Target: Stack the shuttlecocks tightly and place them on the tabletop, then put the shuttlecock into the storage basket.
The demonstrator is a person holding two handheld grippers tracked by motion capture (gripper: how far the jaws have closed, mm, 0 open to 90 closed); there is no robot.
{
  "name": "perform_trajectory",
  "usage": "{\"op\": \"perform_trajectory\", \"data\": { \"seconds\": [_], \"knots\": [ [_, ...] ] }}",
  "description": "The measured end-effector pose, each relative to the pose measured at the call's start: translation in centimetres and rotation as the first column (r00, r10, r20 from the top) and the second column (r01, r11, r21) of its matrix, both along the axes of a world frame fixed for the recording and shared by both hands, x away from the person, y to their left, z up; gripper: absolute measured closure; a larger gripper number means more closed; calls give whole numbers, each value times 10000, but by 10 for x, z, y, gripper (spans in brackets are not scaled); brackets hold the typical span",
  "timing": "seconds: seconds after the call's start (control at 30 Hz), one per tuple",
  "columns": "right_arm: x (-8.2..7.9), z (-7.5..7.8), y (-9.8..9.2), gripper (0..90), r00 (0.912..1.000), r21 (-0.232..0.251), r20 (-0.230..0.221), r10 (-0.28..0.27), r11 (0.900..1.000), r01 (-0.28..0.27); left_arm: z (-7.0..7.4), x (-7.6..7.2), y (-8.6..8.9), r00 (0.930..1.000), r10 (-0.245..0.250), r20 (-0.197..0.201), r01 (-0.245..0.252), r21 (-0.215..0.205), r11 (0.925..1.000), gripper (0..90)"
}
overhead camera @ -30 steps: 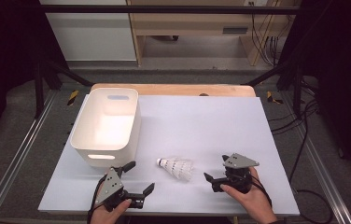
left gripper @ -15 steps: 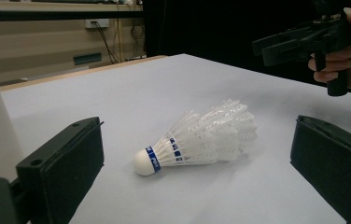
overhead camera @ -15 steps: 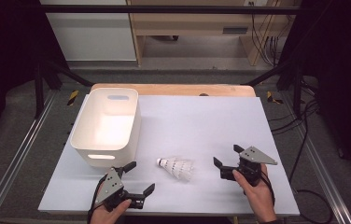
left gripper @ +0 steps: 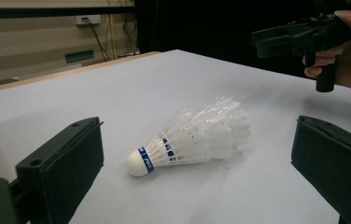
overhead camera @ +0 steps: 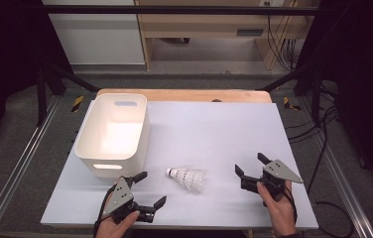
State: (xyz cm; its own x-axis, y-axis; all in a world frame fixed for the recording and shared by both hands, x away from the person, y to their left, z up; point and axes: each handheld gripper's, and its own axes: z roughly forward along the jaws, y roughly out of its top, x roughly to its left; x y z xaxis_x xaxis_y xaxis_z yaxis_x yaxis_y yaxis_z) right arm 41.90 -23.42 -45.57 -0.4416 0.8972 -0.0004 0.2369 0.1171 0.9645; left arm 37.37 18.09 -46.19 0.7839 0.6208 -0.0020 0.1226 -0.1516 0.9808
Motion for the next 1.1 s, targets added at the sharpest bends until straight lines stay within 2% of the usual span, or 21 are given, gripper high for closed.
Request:
{"op": "perform_trajectory", "data": {
  "seconds": [0.2, 0.3, 0.43, 0.6, 0.67, 0.77, 0.83, 0.93, 1.0, 1.03, 1.1],
  "knots": [
    [-1, 1, 0, 82, 10000, 88, 9, 53, 9999, -54, 3, -1, -10, 9993, -363, -109, 370, 698, 9969, 19],
    [-2, 0, 0, 78, 9999, 76, 33, 106, 9999, -106, 6, 1, -14, 9983, -532, -230, 550, 870, 9947, 19],
    [-2, 0, 1, 71, 9999, 70, 26, 141, 9999, -141, 11, 8, -18, 9972, -657, -359, 691, 1013, 9925, 19],
    [-2, -1, 4, 62, 9996, 9, -24, 276, 9996, -276, 14, 21, -25, 9940, -859, -681, 949, 1430, 9852, 22],
    [-2, -1, 5, 58, 9993, 11, -70, 365, 9993, -365, 14, 25, -28, 9938, -870, -689, 971, 1600, 9823, 25],
    [-1, -2, 6, 57, 9991, -11, -94, 404, 9992, -404, 12, 34, -36, 9904, -1051, -894, 1204, 1877, 9748, 26],
    [-1, -3, 6, 56, 9990, -12, -138, 433, 9991, -433, 9, 40, -43, 9876, -1179, -1033, 1379, 2145, 9669, 26],
    [-1, -3, 6, 54, 9988, 4, -166, 461, 9989, -461, 5, 51, -54, 9807, -1417, -1346, 1729, 2600, 9500, 25],
    [-1, -4, 6, 54, 9986, 21, -156, 512, 9987, -512, 3, 57, -61, 9760, -1496, -1584, 1883, 2675, 9450, 29],
    [-1, -4, 7, 54, 9984, 22, -145, 552, 9985, -551, 2, 61, -64, 9758, -1500, -1590, 1896, 2750, 9426, 29],
    [-1, -4, 8, 54, 9980, 28, -236, 581, 9983, -580, 3, 65, -70, 9783, -1442, -1487, 1816, 2811, 9423, 32]
  ]
}}
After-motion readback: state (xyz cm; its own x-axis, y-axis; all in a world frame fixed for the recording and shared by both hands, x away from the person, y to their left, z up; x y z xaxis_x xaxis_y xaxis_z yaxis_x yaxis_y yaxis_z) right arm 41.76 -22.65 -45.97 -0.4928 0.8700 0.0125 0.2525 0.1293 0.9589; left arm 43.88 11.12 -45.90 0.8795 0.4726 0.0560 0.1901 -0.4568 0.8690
